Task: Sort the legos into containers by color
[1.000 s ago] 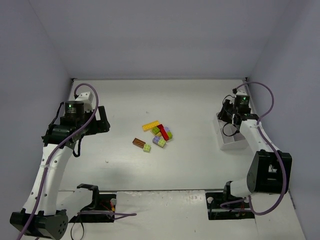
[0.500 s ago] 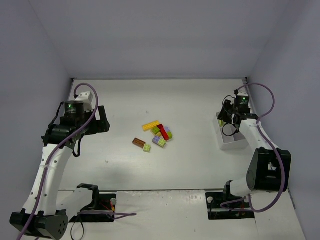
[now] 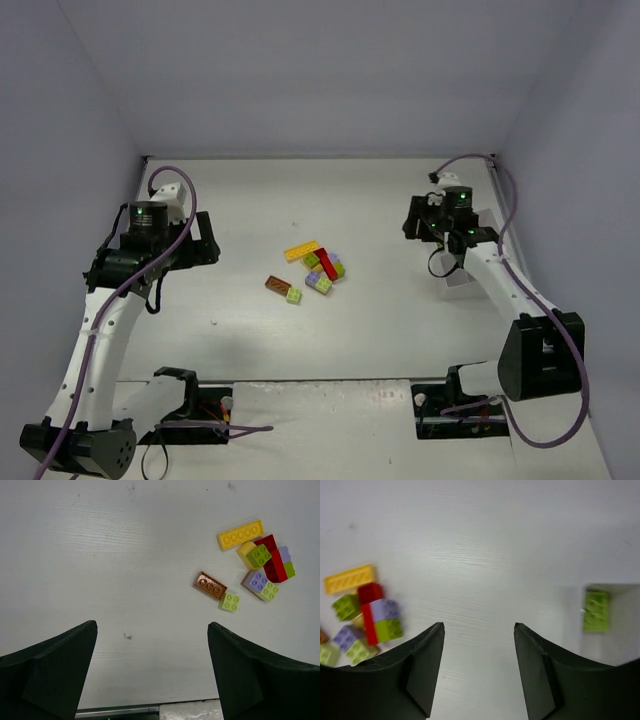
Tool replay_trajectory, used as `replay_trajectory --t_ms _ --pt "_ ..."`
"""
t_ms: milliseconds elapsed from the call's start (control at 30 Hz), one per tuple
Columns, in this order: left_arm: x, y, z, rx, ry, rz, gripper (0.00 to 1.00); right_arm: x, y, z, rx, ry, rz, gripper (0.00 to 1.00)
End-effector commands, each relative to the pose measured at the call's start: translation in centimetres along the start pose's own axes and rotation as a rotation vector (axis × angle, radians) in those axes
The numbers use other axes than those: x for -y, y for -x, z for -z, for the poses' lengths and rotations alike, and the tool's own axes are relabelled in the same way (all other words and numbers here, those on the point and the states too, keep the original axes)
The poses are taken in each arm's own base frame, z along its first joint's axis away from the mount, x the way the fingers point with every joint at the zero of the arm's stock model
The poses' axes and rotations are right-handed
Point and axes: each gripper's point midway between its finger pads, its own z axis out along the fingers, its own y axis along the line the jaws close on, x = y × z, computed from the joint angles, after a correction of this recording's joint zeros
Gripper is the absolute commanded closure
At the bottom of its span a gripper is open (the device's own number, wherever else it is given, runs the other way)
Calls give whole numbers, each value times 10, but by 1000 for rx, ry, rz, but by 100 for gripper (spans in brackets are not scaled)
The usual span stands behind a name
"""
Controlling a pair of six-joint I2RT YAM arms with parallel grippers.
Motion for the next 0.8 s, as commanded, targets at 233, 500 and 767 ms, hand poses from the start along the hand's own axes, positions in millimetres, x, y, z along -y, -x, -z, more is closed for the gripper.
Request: replay_trajectory --t_ms 233,500,767 --pt "9 17 1 50 -28 5 15 -196 -37 14 14 496 532 41" --pt "6 13 3 44 -17 4 15 -272 -92 7 -70 644 731 34" --pt "3 11 5 45 -6 1 15 -308 -133 -9 -132 684 856 33"
